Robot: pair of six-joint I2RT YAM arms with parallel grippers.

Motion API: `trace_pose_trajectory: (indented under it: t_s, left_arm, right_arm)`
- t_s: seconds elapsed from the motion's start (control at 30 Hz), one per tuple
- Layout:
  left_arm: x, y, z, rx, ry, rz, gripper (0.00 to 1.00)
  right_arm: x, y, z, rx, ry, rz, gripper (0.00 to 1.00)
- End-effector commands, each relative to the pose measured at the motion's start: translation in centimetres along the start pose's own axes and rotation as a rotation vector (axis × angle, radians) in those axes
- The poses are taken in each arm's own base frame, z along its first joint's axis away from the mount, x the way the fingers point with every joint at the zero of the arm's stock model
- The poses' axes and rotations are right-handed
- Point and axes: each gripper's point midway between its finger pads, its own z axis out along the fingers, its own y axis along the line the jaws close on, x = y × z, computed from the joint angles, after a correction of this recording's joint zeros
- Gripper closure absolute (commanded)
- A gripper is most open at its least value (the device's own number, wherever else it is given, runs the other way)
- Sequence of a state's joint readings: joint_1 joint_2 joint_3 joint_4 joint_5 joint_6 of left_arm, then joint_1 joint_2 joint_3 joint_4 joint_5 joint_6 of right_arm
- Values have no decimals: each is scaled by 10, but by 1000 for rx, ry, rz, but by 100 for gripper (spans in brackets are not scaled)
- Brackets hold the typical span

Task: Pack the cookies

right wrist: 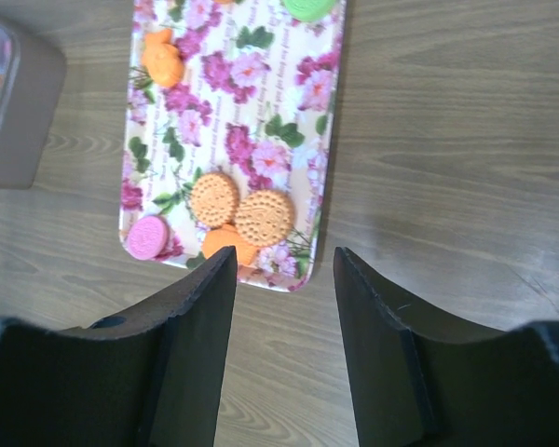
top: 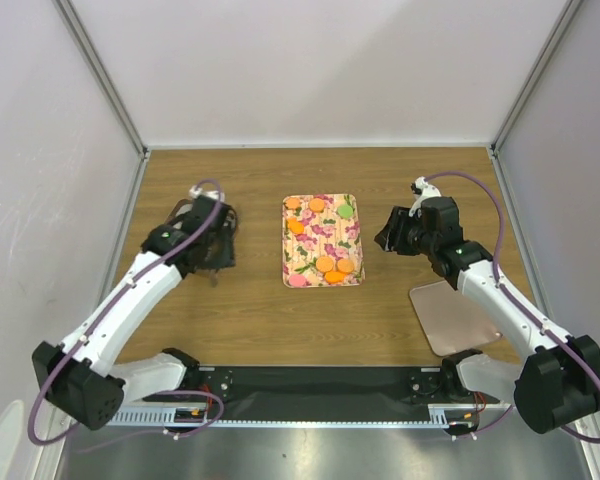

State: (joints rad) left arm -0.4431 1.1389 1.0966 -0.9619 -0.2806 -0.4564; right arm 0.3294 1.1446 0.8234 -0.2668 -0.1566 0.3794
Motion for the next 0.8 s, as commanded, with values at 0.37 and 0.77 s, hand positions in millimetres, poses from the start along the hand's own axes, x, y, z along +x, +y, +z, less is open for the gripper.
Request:
trace_pose_trajectory:
  t_s: [0.37, 0.77]
  left_arm:
    - [25, -155, -1, 245, 15, 341, 52]
    - [75, -190, -5, 302, 74, 462, 49]
  right_arm:
    - [-22, -34, -1, 154, -70, -9, 48]
    - [-25, -36, -3, 164, -79, -8, 48]
